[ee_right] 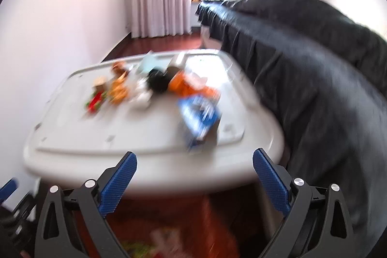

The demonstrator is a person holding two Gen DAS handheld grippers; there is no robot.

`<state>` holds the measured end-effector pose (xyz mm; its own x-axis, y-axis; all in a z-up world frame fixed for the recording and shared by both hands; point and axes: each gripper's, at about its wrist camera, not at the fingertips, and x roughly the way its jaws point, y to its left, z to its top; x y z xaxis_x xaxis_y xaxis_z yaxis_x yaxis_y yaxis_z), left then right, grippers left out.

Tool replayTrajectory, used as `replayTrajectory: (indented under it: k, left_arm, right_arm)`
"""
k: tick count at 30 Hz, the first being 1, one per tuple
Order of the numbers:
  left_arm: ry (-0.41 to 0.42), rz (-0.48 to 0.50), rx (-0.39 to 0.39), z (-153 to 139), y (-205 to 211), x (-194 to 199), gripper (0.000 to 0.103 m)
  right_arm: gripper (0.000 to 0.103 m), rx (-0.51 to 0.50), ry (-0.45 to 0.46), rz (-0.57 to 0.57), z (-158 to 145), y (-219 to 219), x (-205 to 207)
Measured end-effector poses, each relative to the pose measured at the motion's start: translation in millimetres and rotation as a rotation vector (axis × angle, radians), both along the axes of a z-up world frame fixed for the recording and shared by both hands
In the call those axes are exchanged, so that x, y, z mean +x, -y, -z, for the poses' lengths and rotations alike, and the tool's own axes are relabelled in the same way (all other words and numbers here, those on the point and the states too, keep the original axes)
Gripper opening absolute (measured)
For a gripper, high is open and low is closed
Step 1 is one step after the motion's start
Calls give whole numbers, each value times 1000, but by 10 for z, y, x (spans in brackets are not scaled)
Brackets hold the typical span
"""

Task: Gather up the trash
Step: 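Grasp the blue cookie box with the right gripper while the left gripper grasps the red toy car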

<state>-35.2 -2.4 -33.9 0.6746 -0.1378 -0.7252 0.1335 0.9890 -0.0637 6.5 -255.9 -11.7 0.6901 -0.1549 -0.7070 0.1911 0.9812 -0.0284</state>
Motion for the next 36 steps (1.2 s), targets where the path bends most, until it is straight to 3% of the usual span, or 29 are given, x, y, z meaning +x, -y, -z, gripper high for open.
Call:
replayTrajectory:
  k: [4,10,12,14,19,25,30,36]
  left_arm:
    - [3,7,16,-14,57,112,83]
    - [-11,-6,5,-1,84,350,83]
    - [-15,-14,3,8,96,454,83]
    - [-19,-22,-2,13,115,581,83]
    - [-21,-28,-31,-1,190,912,83]
    - [-2,7,-33,26,371,1414,83]
    - [-72,13,-24,272,469,1937,83]
    - [-162,-3,8,618,447,2398,65]
  right_arm:
    - [95,10,-48,-16,234,108,508]
    - [94,-17,-120,-36,513,154,923]
    - [84,-19,-132,-48,580,155,972]
    - [62,-17,-158,-65,645,178,1016]
    - [57,-10,-133,-58,575,206,952]
    - [55,50,-30,-83,167,136,777]
    - [55,64,40,-123,-90,50,706]
    - [55,79,59,-161,-190,-33,680]
